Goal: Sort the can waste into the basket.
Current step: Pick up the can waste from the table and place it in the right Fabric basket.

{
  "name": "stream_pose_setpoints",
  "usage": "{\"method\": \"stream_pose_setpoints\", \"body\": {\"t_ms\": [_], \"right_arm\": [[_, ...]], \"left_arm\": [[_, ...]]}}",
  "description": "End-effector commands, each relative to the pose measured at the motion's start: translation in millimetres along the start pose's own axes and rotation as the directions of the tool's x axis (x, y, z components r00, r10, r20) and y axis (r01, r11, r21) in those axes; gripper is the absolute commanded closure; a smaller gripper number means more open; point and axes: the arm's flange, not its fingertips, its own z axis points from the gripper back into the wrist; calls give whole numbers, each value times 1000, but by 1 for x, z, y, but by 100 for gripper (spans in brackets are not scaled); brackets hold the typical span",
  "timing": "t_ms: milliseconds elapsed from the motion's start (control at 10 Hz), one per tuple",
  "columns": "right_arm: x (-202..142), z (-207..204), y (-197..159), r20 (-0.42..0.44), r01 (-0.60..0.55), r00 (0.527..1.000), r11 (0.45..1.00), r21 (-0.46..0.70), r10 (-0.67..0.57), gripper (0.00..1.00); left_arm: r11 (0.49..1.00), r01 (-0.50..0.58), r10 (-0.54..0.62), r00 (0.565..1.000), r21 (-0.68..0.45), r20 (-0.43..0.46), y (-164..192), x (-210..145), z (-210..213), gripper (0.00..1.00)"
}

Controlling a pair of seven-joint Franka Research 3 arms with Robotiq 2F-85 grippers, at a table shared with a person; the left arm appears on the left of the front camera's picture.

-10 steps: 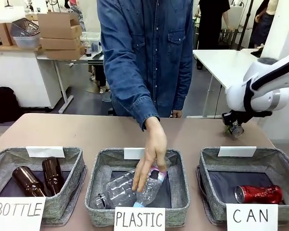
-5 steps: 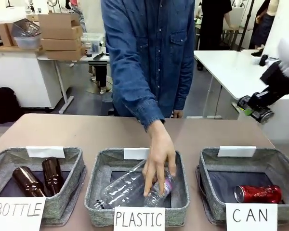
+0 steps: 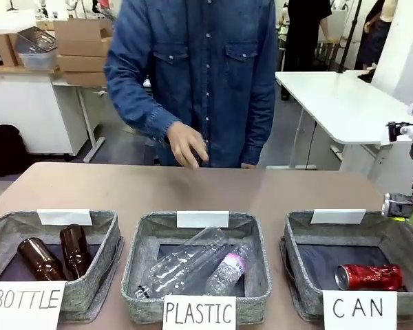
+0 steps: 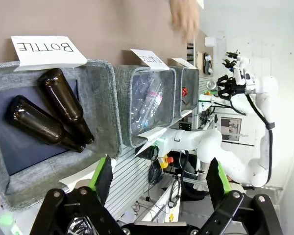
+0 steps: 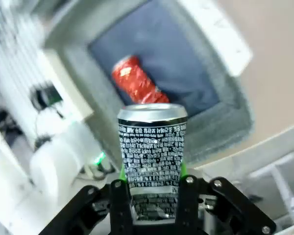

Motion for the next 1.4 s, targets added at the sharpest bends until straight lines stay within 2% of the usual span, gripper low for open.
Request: {"method": "stream_pose_setpoints", "body": {"t_ms": [0,100,300,400,700,800,900,1000,1100,1300], "right_arm": [[1,-9,15,-96,-411,910,910,-62,404,73],[1,-11,19,-104,-502,863,863,-56,495,73],[3,-8,19,-65,-593,805,804,-43,590,73],[5,-7,19,-67,-604,796,796,-43,601,73],[10,-4,13,-73,-575,817,818,-24,572,73],[9,-3,13,-79,-599,799,800,-26,596,73],[7,-2,14,-74,-609,792,792,-34,606,29],[5,-2,14,-72,-622,782,782,-38,619,3],[5,-1,14,-64,-620,784,783,-37,618,0],[7,3,12,-15,-607,794,794,-28,607,0]], "left_arm": [[1000,3,-3,1000,5,-6,0,-2,2,0],[1000,3,-3,1000,5,-6,0,-2,2,0],[1000,3,-3,1000,5,-6,0,-2,2,0],[1000,3,-3,1000,5,-6,0,-2,2,0],[1000,3,-3,1000,5,-6,0,-2,2,0],[1000,3,-3,1000,5,-6,0,-2,2,0],[1000,3,-3,1000,5,-6,0,-2,2,0],[1000,3,-3,1000,5,-6,0,-2,2,0],[1000,3,-3,1000,5,-6,0,-2,2,0],[1000,3,-3,1000,5,-6,0,-2,2,0]]}}
